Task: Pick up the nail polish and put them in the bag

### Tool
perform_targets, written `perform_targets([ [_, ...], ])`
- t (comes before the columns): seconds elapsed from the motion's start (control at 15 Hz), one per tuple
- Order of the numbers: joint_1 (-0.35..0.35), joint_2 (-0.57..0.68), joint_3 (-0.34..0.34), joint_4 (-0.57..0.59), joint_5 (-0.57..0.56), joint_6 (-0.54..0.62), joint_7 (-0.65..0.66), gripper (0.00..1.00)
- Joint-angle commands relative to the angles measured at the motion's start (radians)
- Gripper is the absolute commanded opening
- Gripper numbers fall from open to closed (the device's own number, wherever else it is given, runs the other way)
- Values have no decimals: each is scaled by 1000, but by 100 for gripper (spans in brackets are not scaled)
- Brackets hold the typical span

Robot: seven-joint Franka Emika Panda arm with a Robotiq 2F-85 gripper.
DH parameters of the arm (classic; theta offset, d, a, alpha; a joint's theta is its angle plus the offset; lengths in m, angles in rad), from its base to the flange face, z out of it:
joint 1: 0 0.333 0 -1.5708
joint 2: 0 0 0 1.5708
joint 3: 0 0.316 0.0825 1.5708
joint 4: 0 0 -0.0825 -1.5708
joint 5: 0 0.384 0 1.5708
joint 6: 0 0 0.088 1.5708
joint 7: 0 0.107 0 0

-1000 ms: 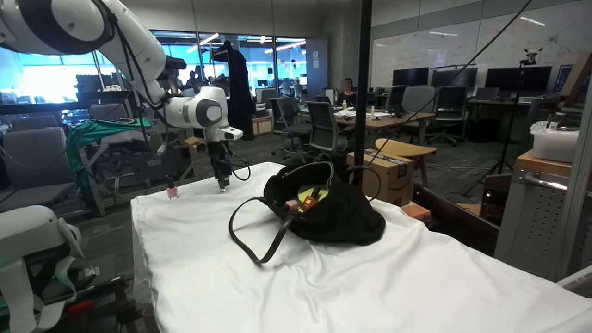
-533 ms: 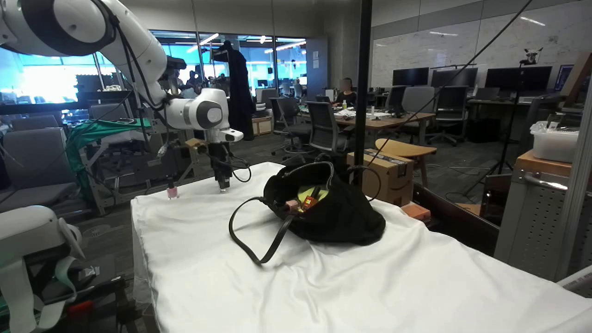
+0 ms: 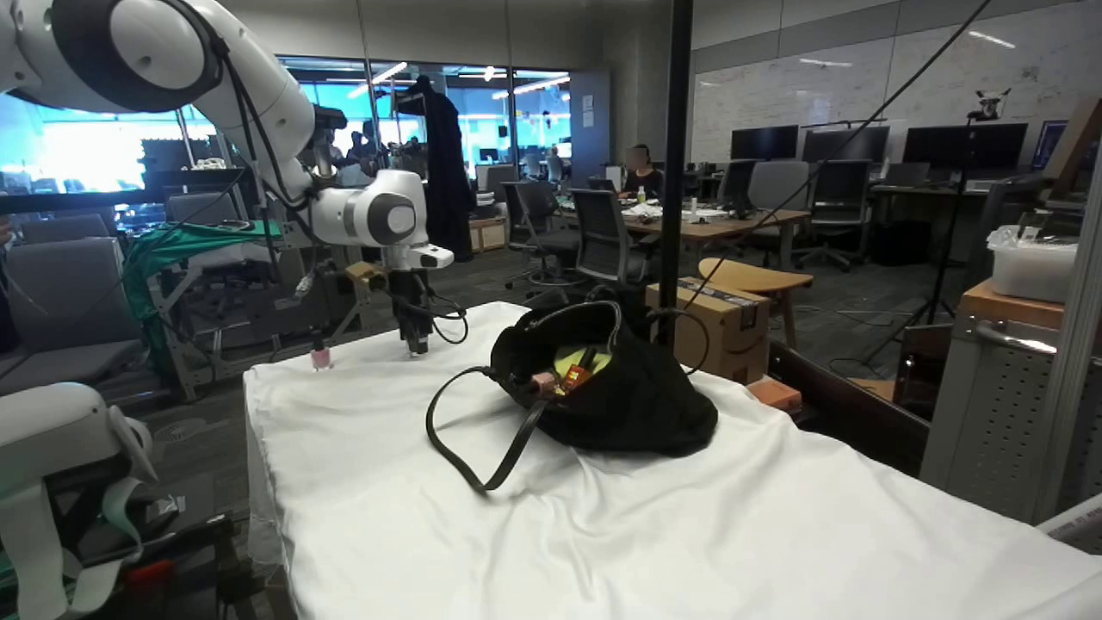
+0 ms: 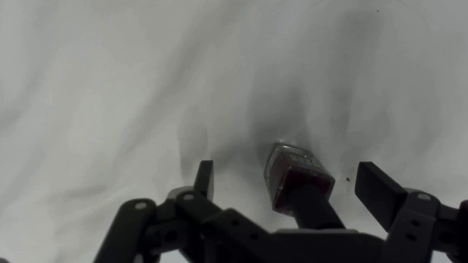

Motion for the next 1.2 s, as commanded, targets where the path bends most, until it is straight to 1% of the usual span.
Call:
perform_targets([
  [0.0, -1, 27, 4, 45, 20, -13, -21, 100],
  [1.07, 2, 25, 5, 54, 18, -79, -19, 100],
  [1.13, 1, 26, 7, 54, 20, -80, -21, 92],
])
